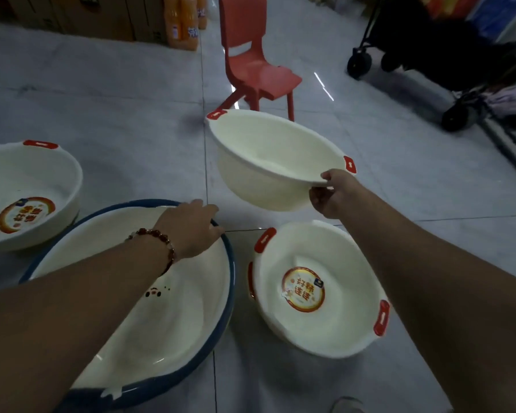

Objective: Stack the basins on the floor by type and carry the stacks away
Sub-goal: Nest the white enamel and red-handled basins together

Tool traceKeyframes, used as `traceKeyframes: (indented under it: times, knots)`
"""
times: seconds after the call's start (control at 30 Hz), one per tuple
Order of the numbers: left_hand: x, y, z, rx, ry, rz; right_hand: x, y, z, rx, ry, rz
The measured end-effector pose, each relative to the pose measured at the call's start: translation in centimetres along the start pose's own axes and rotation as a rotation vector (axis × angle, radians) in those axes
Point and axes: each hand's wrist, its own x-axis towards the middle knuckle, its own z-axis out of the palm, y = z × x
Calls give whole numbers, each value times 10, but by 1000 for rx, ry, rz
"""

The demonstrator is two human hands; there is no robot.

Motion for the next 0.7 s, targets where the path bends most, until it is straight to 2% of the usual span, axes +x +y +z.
traceKeyframes:
  times: [0.1,0.2,0.27,0.33,0.43,0.6,0.7]
  knots:
    - [-10,20,0,-270,-1,-46,-17,-13,-47,-36,25,-28]
    - [-17,47,-11,-745,-34,-208,-40,-16,-95,-108,60,-21]
    - [-23,63,-21,-1110,-158,-358,-57,-13,-123,-153,49,-21]
    - [-31,77,-27,-1293,-306,-412,-73,-5,-148,-196,36,-10]
    - [-48,95,-23,-1333,-429,-431,-92,9,-176,-248,11,25]
    - [-54,111,-5,-1303,-371,-485,-104,28,-200,-393,3,58]
    - [-49,116,6,-1295,-349,-508,-94,37,-209,-439,104,48]
